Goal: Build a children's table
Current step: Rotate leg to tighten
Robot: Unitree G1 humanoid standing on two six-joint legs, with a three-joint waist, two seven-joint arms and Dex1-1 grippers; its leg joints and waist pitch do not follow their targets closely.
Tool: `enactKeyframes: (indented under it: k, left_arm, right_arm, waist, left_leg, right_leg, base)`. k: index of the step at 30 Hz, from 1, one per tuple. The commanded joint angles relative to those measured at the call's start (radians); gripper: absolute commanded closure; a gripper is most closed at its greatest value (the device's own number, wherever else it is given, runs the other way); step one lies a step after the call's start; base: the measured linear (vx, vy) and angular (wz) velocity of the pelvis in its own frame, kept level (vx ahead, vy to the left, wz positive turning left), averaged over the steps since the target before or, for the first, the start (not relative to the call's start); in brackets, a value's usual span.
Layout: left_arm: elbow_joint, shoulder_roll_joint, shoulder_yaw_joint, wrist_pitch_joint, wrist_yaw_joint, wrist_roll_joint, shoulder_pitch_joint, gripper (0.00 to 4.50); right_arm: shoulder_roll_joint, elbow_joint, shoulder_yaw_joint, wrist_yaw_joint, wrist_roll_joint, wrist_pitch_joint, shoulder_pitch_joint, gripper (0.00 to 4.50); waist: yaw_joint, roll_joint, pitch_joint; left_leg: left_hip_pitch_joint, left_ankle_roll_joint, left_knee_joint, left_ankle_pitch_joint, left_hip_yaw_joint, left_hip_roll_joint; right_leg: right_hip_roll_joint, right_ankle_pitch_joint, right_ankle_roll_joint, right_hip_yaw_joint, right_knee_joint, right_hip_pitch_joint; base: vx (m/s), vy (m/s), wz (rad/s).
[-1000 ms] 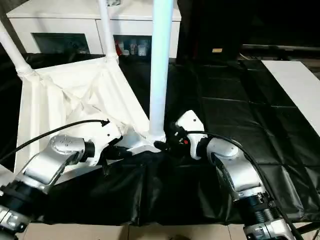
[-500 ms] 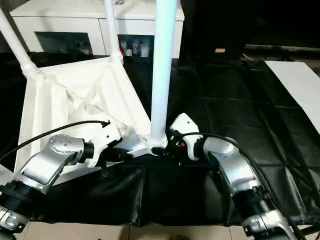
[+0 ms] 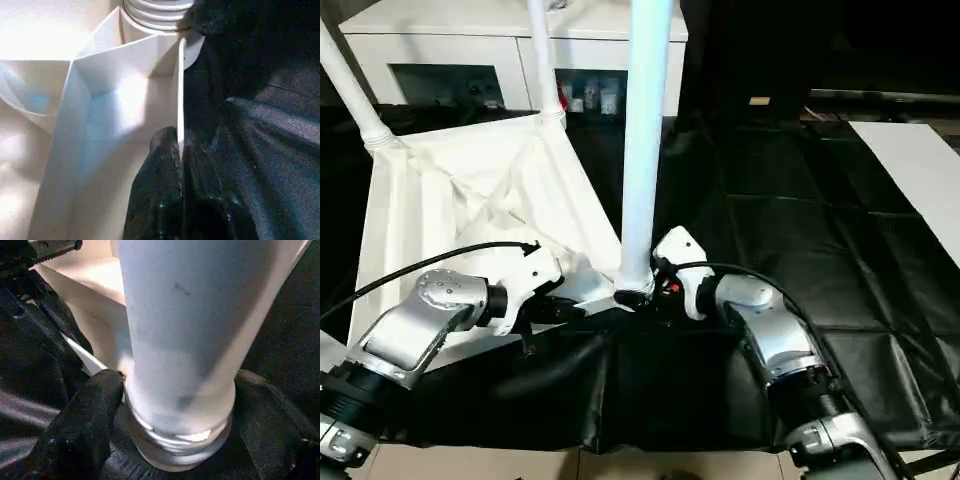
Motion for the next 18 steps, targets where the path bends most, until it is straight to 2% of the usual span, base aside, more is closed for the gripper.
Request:
enactKeyframes:
  k: [1, 3, 5, 14, 17, 18]
  left_arm:
    - [0.007, -0.012, -0.033, 0.006, -0.038, -0.016, 0.03, 4.5]
    - [0.007, -0.011, -0.033, 0.006, -0.039, -0.017, 0.03, 4.5]
    - [0.006, -0.012, -0.032, 0.007, -0.038, -0.017, 0.032, 4.5]
    - [0.003, -0.007, -0.03, 0.01, -0.038, -0.019, 0.041, 4.5]
    - [0.012, -0.027, -0.01, 0.024, -0.006, -0.026, 0.046, 4.5]
    - [0.027, -0.051, 0.004, 0.033, 0.031, -0.025, 0.041, 4.5]
  right_arm:
    - [0.001, 0.009, -0.015, 0.009, 0.012, -0.006, -0.019, 1.3]
    - [0.001, 0.01, -0.015, 0.009, 0.013, -0.006, -0.019, 1.37]
    - [0.003, 0.013, -0.019, 0.008, 0.015, -0.009, -0.018, 1.66]
    - [0.008, 0.019, -0.025, 0.005, 0.011, -0.011, -0.013, 1.8]
    - [0.029, 0.042, -0.041, -0.077, -0.015, -0.009, -0.012, 1.8]
    - [0.052, 0.061, -0.06, -0.145, -0.022, 0.005, -0.016, 1.8]
  waist:
    - [0.001, -0.004, -0.062]
    - [0.001, -0.004, -0.062]
    - [0.001, -0.004, -0.062]
    - [0.0, -0.003, -0.062]
    - [-0.002, -0.007, -0.061]
    - [-0.002, -0.005, -0.06]
  left_leg:
    - [-0.006, 0.08, -0.072, -0.094, -0.004, 0.038]
    - [-0.006, 0.082, -0.072, -0.092, -0.005, 0.038]
    - [-0.006, 0.083, -0.072, -0.089, -0.005, 0.038]
    - [-0.006, 0.08, -0.073, -0.102, -0.005, 0.038]
    - [-0.006, 0.078, -0.074, -0.102, -0.004, 0.039]
    - [-0.006, 0.075, -0.074, -0.106, -0.004, 0.039]
  right_leg:
    - [-0.046, -0.105, -0.29, 0.028, -0.059, 0.057]
    - [-0.046, -0.102, -0.293, 0.027, -0.058, 0.057]
    - [-0.046, -0.097, -0.293, 0.027, -0.058, 0.058]
    - [-0.046, -0.111, -0.293, 0.027, -0.06, 0.057]
    - [-0.046, -0.118, -0.292, 0.028, -0.061, 0.056]
    - [-0.046, -0.127, -0.291, 0.027, -0.061, 0.055]
  base:
    - [0.0, 0.0, 0.0]
    - [0.0, 0.0, 0.0]
    - [0.0, 0.0, 0.0]
    - [0.0, 0.0, 0.0]
    - [0.0, 0.0, 0.0]
    - [0.0, 0.0, 0.0]
